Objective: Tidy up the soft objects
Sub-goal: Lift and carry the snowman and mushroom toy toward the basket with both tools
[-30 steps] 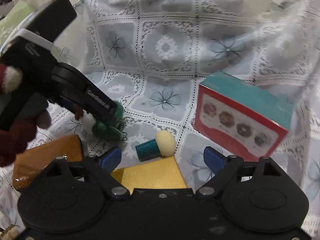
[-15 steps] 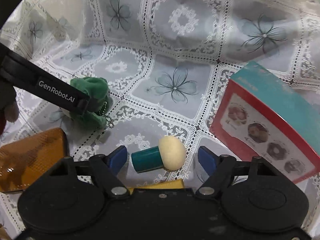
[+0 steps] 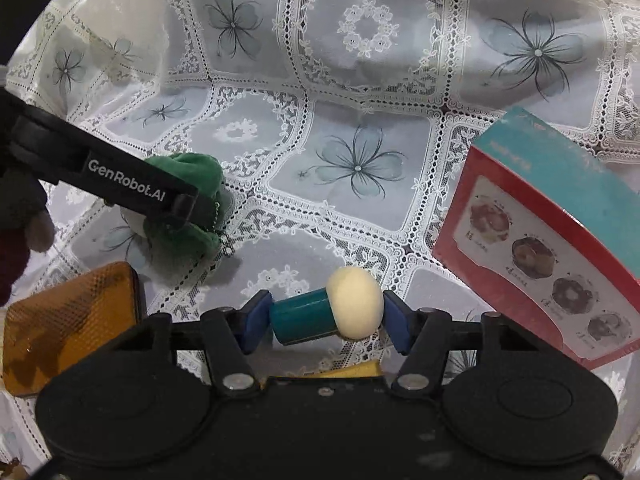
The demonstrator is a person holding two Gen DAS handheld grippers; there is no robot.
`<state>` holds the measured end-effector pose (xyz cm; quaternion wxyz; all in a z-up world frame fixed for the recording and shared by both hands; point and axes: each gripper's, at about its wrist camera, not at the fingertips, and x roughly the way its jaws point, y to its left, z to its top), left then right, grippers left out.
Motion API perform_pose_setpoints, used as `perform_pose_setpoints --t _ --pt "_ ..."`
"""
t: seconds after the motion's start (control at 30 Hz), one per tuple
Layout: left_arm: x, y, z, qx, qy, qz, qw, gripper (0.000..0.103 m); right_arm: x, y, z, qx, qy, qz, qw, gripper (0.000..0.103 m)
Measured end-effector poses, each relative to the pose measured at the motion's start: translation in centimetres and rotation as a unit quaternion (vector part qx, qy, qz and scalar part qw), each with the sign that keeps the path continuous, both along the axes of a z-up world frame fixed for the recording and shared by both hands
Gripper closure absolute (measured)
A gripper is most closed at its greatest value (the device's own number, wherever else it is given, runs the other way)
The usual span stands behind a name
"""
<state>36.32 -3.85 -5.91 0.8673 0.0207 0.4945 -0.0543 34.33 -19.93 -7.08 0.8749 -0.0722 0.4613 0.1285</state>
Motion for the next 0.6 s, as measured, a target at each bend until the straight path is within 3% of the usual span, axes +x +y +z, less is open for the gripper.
perform_pose_setpoints --t 0.17,0.2,0.23,0.4,0.6 --pt "0.4 0.1 0.0 -0.009 0.003 0.008 0.9999 0.021 0.1 0.3 0.4 0.003 -0.002 -0.008 1.0 0.044" --pt "0.5 0.2 0.0 -0.008 0.003 0.009 0.9999 0.038 0.0 0.4 0.6 0.003 -0.002 -0.009 1.0 0.044" --pt "0.5 0.2 0.0 -0.008 0.001 0.009 0.9999 0.042 0.0 0.6 0.7 0.002 -0.003 -0.01 1.0 0.044" --pt "0.7 1.6 0.2 -0.051 0.008 0.016 0.9985 0.043 0.0 1.3 1.5 0.001 -0.003 -0.018 1.0 0.044" --pt "-0.4 4.1 1.3 -0.028 -0.008 0.037 0.9989 0.043 0.4 3.2 2.6 0.009 -0.003 -0.027 1.0 0.044"
